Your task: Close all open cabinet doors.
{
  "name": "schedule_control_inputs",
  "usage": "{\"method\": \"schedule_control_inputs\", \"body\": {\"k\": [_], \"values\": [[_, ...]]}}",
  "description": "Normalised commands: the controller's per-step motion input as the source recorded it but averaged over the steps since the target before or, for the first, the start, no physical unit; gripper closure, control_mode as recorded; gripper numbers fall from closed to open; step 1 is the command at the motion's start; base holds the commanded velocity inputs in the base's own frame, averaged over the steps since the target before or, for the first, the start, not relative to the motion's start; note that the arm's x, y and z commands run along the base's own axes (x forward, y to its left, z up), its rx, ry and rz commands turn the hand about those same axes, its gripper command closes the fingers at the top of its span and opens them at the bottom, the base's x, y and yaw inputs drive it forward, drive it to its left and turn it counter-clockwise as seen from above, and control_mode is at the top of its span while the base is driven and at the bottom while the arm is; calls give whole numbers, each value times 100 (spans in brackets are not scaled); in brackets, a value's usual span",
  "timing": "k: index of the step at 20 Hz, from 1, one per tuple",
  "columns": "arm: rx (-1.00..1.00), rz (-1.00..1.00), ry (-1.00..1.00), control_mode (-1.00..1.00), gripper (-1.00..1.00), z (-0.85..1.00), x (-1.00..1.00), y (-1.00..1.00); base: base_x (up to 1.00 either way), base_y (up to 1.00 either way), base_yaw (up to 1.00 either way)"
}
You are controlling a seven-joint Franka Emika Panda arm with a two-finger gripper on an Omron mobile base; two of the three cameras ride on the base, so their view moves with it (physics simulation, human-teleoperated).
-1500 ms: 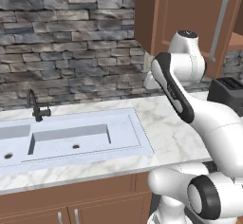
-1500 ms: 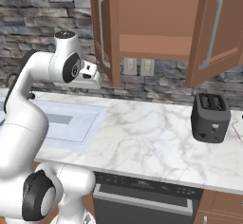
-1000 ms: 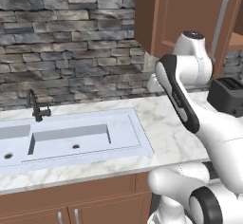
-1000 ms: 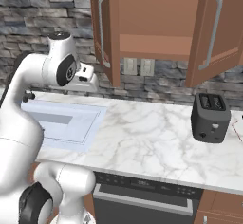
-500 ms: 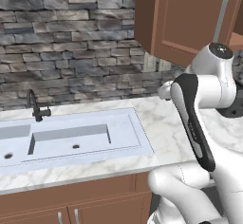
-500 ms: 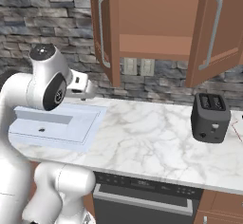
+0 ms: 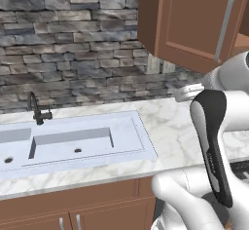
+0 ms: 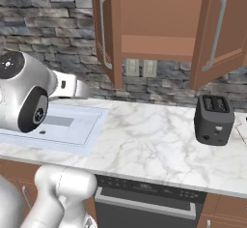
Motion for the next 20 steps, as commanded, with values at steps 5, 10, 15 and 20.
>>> {"method": "schedule_control_inputs", "body": {"k": [5, 10, 15, 20], "values": [[-5, -3, 0, -100, -100, 83, -15, -17, 0, 0, 0], [-2, -3, 0, -100, -100, 50, -15, -4, 0, 0, 0], [0, -5, 0, -100, -100, 13, -50, 0, 0, 0, 0], [0, -3, 0, -100, -100, 0, -20, 0, 0, 0, 0]]}}
